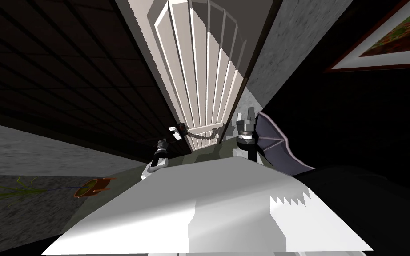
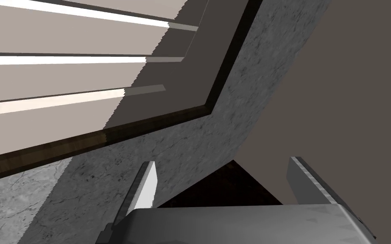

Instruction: Pull the door open

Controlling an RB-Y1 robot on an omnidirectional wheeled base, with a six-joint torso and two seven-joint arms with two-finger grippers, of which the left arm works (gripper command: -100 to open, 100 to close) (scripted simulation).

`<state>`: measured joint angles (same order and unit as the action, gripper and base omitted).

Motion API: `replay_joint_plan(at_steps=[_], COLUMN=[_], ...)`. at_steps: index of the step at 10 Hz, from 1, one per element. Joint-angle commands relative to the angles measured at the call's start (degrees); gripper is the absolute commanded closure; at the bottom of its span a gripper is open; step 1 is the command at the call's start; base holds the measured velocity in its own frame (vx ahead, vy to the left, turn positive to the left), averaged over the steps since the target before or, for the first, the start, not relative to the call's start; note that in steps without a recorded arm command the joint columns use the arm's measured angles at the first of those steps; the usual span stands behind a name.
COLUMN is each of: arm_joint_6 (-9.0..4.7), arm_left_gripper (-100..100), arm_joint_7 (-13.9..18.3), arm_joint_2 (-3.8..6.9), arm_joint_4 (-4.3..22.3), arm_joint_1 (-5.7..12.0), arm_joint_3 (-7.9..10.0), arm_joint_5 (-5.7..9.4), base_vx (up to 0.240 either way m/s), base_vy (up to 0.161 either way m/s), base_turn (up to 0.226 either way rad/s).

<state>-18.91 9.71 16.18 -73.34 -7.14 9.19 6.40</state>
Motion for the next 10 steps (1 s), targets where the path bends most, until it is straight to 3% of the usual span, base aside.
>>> replay_joint_plan(at_steps=[1, 4, 7, 10], arm_joint_6=[-0.13, -0.24, -0.44, -0.46], arm_left_gripper=[-100, -100, -100, -100], arm_joint_7=[0.5, 1.3, 1.0, 0.6], arm_joint_2=[-0.02, -0.09, 1.08, 1.18], arm_joint_4=[-1.1, -2.8, 0.1, 1.2], arm_joint_1=[-0.26, -0.5, -1.37, -1.05], arm_joint_3=[-1.23, -3.36, -0.5, 0.57], arm_joint_5=[-0.07, -0.22, 0.19, 0.25], base_vx=[-0.184, -0.171, -0.039, 0.116], base_vy=[-0.062, -0.065, 0.048, 0.11], base_turn=[-0.076, -0.075, 0.114, 0.032])
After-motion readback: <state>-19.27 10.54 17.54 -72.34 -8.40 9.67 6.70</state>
